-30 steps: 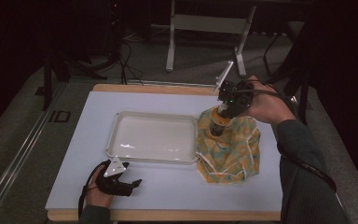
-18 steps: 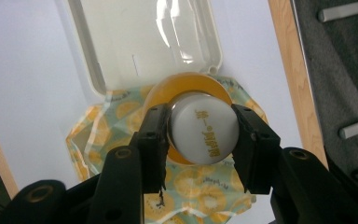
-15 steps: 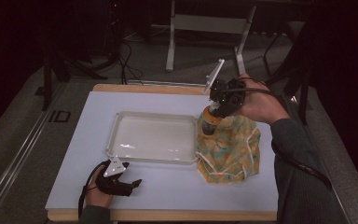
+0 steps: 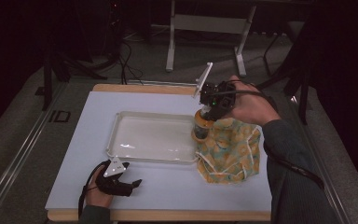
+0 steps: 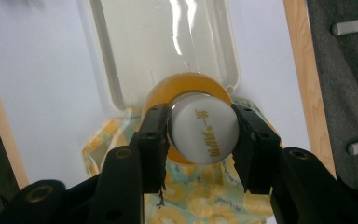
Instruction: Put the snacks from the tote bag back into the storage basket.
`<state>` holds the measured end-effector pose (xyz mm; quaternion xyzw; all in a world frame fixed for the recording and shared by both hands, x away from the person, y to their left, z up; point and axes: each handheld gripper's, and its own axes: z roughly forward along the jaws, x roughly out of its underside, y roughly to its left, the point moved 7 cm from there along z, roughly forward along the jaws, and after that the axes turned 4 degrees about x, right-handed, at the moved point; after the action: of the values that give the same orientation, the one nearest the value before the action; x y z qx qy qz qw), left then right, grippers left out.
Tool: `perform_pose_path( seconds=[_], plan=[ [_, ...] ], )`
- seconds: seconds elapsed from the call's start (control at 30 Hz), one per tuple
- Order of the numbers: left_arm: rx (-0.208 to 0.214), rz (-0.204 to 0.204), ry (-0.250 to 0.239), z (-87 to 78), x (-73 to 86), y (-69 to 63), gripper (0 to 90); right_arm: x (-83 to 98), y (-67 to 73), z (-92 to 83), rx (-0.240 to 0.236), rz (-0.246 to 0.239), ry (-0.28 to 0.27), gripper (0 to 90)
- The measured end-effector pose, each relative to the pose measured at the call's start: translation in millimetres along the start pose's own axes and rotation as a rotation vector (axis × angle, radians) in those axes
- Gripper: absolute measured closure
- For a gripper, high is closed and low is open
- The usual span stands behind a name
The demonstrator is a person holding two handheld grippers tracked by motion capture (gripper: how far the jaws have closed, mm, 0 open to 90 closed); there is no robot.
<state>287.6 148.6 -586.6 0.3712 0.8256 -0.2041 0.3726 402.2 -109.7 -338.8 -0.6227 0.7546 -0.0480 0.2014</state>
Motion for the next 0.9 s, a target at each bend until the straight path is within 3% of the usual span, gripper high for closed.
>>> perform_pose_path(
  seconds=[0.9],
  plan=[
    [0.004,0.003,0.001,0.2,0.0,-0.1,18.8,-21.7,24.3,19.7,-0.070,-0.033,-0.015,58.7]
  ],
)
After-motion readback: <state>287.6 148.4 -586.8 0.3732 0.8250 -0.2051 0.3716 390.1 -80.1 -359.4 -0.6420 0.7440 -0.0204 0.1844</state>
